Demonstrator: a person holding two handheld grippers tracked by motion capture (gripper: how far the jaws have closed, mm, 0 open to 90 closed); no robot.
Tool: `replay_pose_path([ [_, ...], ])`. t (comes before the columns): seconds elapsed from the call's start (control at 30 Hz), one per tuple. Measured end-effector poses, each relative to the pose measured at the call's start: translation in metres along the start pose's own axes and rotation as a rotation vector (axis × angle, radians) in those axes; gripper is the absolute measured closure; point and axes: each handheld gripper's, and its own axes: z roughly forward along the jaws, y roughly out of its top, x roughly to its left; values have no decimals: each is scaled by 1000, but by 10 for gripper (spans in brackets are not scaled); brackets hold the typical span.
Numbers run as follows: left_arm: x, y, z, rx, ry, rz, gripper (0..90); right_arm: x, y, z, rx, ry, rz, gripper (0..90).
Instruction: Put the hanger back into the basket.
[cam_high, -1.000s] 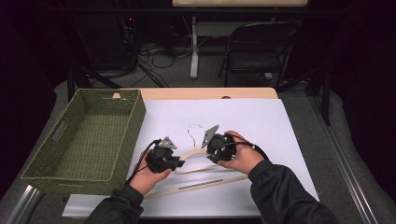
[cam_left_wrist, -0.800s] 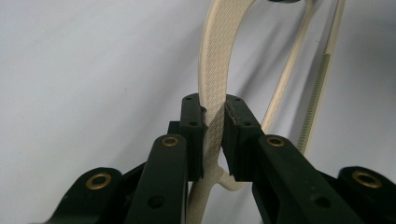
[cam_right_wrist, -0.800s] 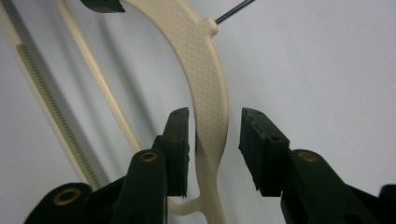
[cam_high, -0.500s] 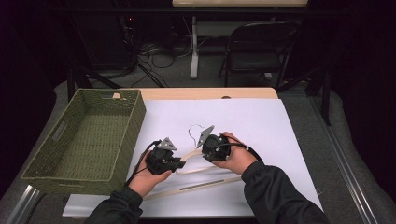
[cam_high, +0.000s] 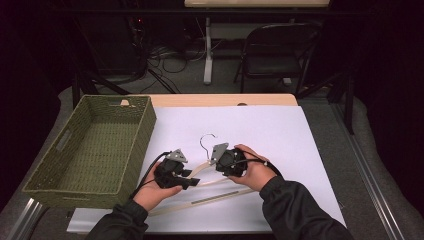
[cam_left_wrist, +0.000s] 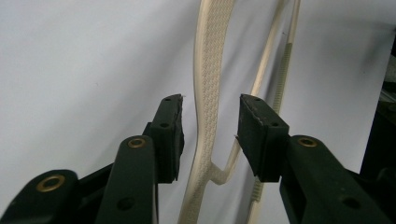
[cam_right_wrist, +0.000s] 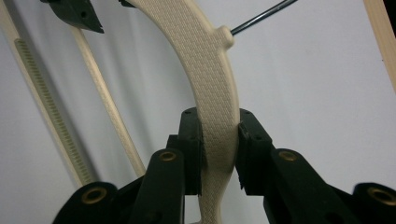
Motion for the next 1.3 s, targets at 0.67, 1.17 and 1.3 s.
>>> replay_pose_path([
  [0.67, 0, -7, 1, 143, -65, 33, 689, 9, -4, -11, -38, -34, -30, 748],
  [1.17, -7, -12, -13, 59, -141, 6, 869, 15, -23, -39, -155, -11, 68, 492],
  [1.3, -11, -11, -23, 21, -124, 9, 870, 12, -32, -53, -186, -32, 112, 496],
])
